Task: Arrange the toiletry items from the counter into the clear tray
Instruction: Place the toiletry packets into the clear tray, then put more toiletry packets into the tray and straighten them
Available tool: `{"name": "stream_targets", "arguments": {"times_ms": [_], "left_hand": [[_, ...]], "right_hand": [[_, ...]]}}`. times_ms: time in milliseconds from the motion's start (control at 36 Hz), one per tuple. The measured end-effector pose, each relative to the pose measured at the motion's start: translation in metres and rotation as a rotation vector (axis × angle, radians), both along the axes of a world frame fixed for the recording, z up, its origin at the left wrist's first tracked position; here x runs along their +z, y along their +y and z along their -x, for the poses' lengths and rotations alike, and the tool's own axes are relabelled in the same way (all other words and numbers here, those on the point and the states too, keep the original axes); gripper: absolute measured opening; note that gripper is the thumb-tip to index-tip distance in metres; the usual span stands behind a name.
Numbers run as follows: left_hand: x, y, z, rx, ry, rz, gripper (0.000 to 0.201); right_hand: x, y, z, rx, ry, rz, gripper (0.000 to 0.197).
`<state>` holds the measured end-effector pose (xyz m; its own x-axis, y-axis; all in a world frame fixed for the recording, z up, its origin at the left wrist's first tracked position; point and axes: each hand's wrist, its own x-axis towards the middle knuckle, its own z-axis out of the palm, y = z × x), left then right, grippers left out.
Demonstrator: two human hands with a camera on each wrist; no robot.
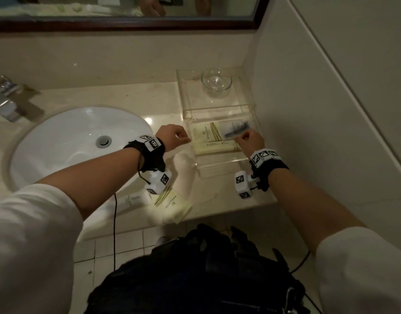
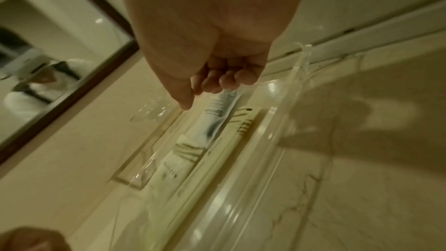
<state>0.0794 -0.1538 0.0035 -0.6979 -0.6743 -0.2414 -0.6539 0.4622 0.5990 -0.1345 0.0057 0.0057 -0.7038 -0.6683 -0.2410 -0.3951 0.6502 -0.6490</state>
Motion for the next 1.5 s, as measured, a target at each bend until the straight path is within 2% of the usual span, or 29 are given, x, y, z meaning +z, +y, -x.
{"name": "stream_targets", "arguments": {"times_ms": [139,250,444,722,972,1083,1194,1305,1500], "left_hand": [[0.009,0.005,-0.018,-0.078,-0.158,-0.093,0.034],[0.008,0.012,-0.032,-0.168,-0.22,-0.185,0.035],[0.001,0.024,-0.054,-0.322,-0.309,-0.17,0.039],[-0.01,0.039,-0.076,-0.457,-0.361,-0.069,0.047],[-0.014,0.049,-0.082,-0.568,-0.398,0.055,0.048],[-0.016,0.05,-0.083,-0.591,-0.406,0.075,0.043],[-0.019,0.05,-0.084,-0.6,-0.393,0.086,0.04],[-0.023,0.049,-0.085,-0.604,-0.388,0.098,0.041],[-0.025,0.048,-0.087,-0.61,-0.385,0.094,0.041]], "right_hand": [[0.003,-0.003,-0.029,0.167,0.097,0.007,0.013],[0.006,0.0,-0.056,0.299,0.162,0.019,0.014],[-0.001,0.013,-0.099,0.46,0.252,-0.005,0.013],[-0.007,0.033,-0.13,0.481,0.326,-0.105,0.02],[-0.008,0.034,-0.151,0.68,0.161,-0.508,0.037],[-0.011,0.031,-0.161,0.738,0.193,-0.613,0.046],[-0.016,0.027,-0.166,0.724,0.186,-0.626,0.053],[-0.019,0.026,-0.169,0.702,0.145,-0.606,0.049],[-0.025,0.026,-0.166,0.652,-0.029,-0.458,0.023]]}}
